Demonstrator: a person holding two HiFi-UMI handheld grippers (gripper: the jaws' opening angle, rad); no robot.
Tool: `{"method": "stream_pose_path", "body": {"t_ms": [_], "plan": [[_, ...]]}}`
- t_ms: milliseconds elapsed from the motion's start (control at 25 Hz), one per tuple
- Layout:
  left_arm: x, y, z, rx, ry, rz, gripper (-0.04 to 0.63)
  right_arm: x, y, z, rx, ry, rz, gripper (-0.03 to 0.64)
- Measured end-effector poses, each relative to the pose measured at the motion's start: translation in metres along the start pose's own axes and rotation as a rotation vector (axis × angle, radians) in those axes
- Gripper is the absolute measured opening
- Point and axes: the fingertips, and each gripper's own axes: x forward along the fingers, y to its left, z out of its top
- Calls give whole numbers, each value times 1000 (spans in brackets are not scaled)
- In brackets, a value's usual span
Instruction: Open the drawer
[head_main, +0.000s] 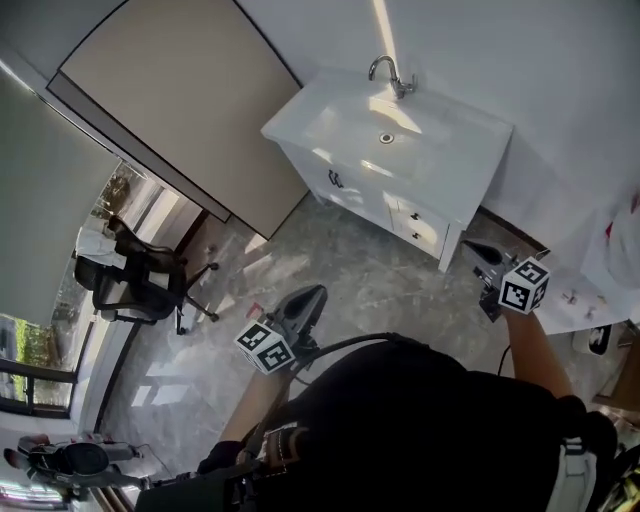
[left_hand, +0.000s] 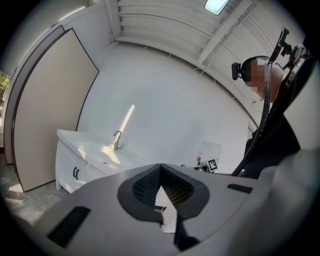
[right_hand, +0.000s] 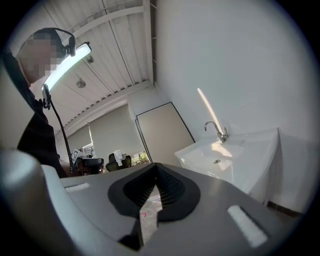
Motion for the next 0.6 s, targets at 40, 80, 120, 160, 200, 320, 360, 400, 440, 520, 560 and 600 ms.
{"method": "stream_pose_path", "body": {"t_ms": [40, 80, 120, 160, 200, 320, 360, 400, 440, 520, 560, 600], "plan": [[5, 1, -4, -13, 20, 12, 0, 5, -7, -7, 16, 1, 13, 2], [10, 3, -8, -22, 36, 21, 0, 10, -12, -14, 33, 4, 24, 2], [14, 6, -12, -27, 52, 29, 0, 14, -16, -22, 50, 10, 34, 2], [18, 10, -16, -32, 65, 38, 0, 17, -19, -31, 65, 19, 44, 2], [22, 14, -20, -41, 75, 51, 0, 20, -23, -41, 79, 30, 53, 2], [31, 26, -28, -86, 91, 82, 0, 28, -32, -70, 120, 66, 60, 2], [32, 30, -32, -93, 98, 80, 0, 34, -33, -78, 129, 75, 59, 2], [32, 35, -35, -96, 110, 75, 0, 40, -33, -84, 134, 83, 58, 2], [32, 40, -39, -101, 120, 68, 0, 48, -31, -90, 134, 91, 59, 2], [32, 52, -47, -120, 139, 51, 0, 64, -21, -97, 125, 110, 70, 2], [32, 60, -49, -131, 147, 42, 0, 73, -13, -100, 114, 123, 78, 2], [34, 68, -51, -144, 150, 31, 0, 81, -6, -103, 101, 137, 86, 2]]}}
